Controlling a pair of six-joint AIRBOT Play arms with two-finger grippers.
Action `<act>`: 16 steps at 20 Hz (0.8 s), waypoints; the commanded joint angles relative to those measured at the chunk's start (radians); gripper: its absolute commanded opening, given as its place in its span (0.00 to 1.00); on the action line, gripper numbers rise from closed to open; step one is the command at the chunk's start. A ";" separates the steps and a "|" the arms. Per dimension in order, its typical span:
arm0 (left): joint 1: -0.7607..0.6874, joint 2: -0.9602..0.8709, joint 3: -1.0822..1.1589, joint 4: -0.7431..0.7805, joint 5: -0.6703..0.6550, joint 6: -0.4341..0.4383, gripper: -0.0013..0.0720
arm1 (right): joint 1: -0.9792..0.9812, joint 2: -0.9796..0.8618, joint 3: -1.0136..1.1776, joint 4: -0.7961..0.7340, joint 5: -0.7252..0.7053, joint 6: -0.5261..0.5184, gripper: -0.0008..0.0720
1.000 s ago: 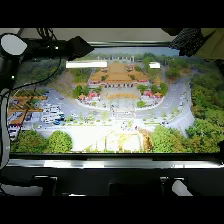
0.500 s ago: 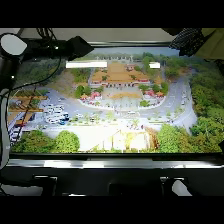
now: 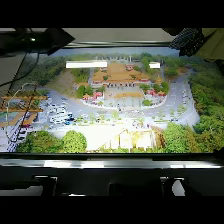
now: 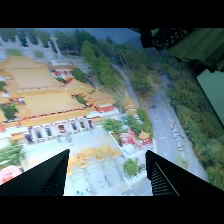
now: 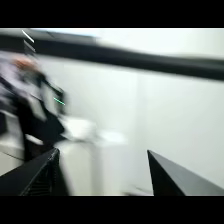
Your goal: Fold the clothes and pants, and hang the long-sleeved shirts on hangers.
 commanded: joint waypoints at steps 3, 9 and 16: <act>0.058 0.097 0.000 0.273 -0.158 -0.033 0.43 | 0.117 -0.073 0.000 1.159 -0.214 -0.459 0.65; 0.058 0.109 -0.024 0.427 -0.206 0.060 0.06 | 0.634 -0.401 -0.001 1.111 0.400 -0.884 0.07; 0.058 0.166 -0.340 0.451 -0.121 0.128 0.06 | 0.700 -0.623 -0.001 1.071 0.737 -0.818 0.07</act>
